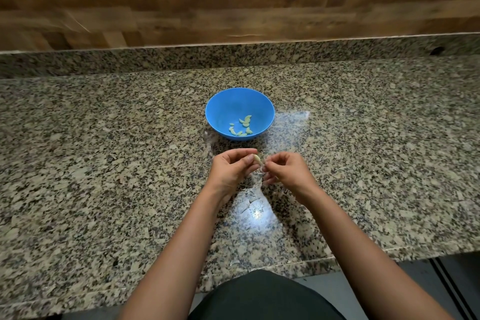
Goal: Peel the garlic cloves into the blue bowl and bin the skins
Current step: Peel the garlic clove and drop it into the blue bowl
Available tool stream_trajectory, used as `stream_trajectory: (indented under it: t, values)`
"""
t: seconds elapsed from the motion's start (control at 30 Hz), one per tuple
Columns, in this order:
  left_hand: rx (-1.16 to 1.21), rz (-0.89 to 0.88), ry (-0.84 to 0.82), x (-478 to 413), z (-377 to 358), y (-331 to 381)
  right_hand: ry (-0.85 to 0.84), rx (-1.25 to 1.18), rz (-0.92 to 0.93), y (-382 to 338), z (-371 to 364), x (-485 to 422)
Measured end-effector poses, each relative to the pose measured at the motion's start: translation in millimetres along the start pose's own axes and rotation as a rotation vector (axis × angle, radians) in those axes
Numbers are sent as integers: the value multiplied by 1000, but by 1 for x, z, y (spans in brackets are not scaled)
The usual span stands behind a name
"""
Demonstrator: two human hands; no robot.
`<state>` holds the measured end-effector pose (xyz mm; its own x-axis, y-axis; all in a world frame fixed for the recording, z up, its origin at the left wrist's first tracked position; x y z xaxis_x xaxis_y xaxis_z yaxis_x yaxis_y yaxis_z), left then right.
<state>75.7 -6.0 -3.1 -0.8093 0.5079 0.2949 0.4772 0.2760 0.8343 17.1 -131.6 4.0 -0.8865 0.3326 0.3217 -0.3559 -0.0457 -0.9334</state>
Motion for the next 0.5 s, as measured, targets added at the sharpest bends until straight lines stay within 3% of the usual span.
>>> stream_trajectory:
  t: [0.2, 0.5]
  values:
    - [-44, 9, -12, 1, 1, -2, 148, 269, 101, -8, 7, 2]
    - [-54, -37, -14, 2, -2, 6, 18, 30, 126, -8, 1, 5]
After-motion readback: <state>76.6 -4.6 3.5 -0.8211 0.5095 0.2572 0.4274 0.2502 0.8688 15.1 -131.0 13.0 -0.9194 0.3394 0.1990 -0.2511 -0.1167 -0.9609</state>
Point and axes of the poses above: each hand's wrist, its own x-axis away from the middle knuckle, its own z-axis out of the back of the hand, y = z × x, the point moved 5 cm from there along -x, towards the middle knuckle, and after that the axes turned 2 degrees about -y, right-handed, at the moved point
